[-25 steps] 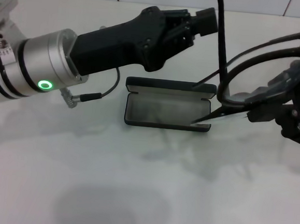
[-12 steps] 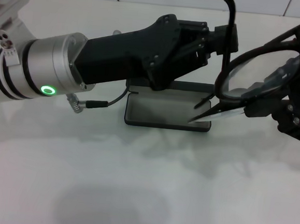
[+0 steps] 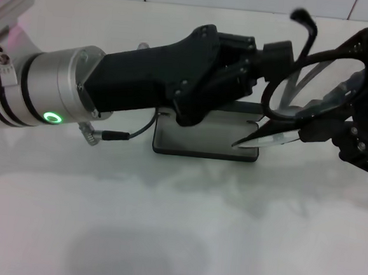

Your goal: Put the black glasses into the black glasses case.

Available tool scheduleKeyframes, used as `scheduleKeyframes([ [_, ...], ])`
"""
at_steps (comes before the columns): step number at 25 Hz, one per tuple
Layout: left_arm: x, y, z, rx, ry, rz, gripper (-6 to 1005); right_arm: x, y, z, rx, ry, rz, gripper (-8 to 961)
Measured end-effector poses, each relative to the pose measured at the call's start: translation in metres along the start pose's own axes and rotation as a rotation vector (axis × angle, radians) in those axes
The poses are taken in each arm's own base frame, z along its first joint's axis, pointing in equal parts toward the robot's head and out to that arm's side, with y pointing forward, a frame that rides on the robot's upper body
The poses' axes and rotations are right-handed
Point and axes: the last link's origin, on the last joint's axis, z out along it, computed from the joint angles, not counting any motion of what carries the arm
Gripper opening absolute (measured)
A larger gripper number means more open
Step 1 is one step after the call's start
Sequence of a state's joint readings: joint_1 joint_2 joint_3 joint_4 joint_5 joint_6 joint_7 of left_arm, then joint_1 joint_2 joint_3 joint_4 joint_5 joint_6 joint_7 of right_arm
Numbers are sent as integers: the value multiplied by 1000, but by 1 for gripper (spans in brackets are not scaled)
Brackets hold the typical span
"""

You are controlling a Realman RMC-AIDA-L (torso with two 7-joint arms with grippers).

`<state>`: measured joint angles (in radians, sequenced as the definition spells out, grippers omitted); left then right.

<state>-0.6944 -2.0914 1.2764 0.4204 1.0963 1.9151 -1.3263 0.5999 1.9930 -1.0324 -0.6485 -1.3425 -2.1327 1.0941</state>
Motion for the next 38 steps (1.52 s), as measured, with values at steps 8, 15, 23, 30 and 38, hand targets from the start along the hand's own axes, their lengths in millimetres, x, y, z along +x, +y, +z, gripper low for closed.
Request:
scheduleKeyframes([
  [8, -1, 2, 1, -12, 1, 7, 44, 0, 0, 0, 0, 1, 0, 53],
  [15, -1, 3, 1, -18, 4, 11, 44, 1, 0, 1, 0, 1, 1, 53],
  [23, 0, 8, 7, -79, -19, 17, 43, 1, -1, 0, 6, 6, 1, 53],
  [30, 0, 5, 2, -32, 8, 37, 43, 1, 1, 0, -8, 7, 6, 52],
  [38, 1, 1, -13, 66, 44, 52, 43, 1, 3, 2, -23, -1, 2, 52],
])
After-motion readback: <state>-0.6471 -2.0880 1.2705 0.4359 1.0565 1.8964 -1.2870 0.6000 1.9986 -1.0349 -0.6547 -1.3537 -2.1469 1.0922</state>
